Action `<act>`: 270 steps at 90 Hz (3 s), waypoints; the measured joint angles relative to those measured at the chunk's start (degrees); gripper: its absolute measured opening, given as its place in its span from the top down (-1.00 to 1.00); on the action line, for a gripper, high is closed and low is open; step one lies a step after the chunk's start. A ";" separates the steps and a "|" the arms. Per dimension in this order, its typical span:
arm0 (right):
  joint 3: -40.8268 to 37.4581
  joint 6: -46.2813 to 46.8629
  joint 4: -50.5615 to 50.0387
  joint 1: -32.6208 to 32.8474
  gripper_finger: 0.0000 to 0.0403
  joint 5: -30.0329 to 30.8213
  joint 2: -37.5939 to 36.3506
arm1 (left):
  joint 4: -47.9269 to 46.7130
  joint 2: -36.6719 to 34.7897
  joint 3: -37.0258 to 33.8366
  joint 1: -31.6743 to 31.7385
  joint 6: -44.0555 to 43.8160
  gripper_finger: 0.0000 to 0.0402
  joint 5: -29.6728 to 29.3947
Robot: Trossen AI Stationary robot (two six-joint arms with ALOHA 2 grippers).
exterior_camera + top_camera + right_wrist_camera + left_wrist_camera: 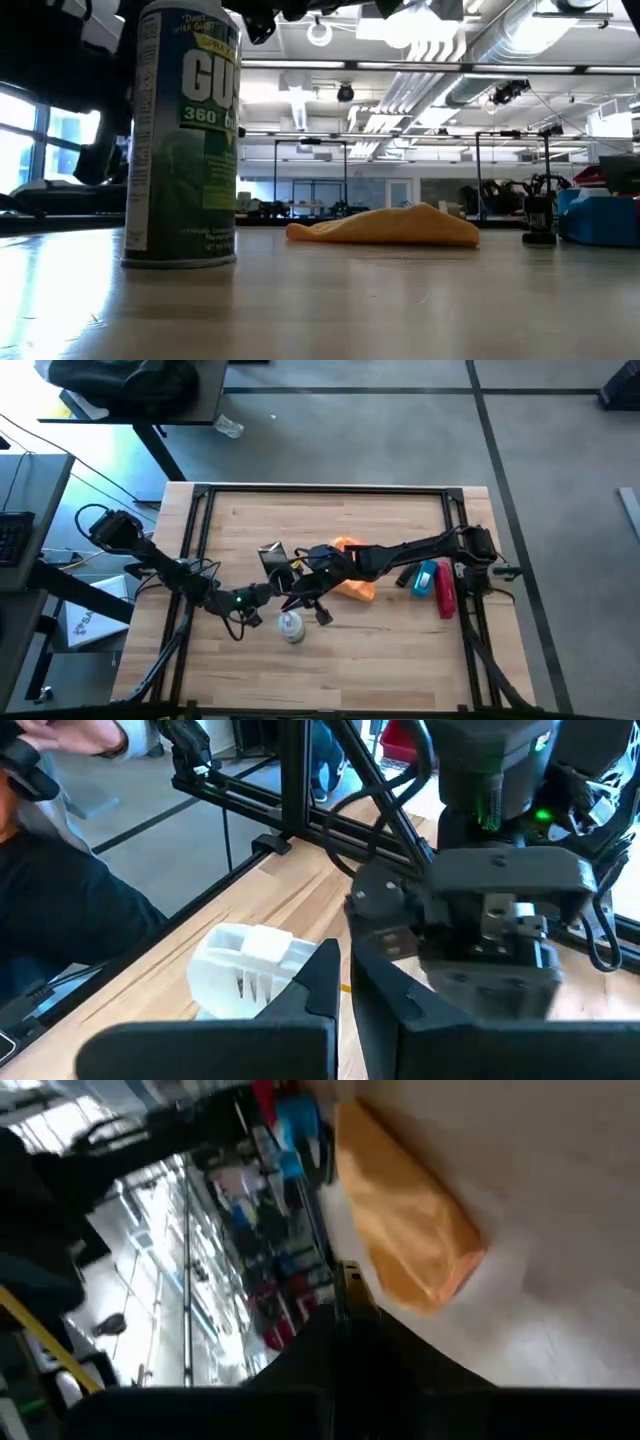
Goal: Apply microfiber cloth
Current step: Spray the black cellphone using the spray bottle
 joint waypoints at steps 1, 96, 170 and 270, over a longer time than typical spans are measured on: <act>0.00 0.01 0.00 0.00 1.00 0.00 0.00 | 0.16 0.00 0.00 0.02 0.19 0.93 0.34; -0.02 0.47 -0.30 -0.13 1.00 0.79 0.04 | 11.68 2.73 0.42 -1.50 5.85 0.94 -14.73; -0.11 0.19 1.74 -0.24 1.00 1.41 0.11 | 35.60 0.74 -5.20 3.60 -9.81 0.94 -12.43; 17.36 5.90 -33.84 20.33 1.00 33.71 0.17 | 40.25 -12.26 -5.01 -11.24 -68.86 0.94 -37.85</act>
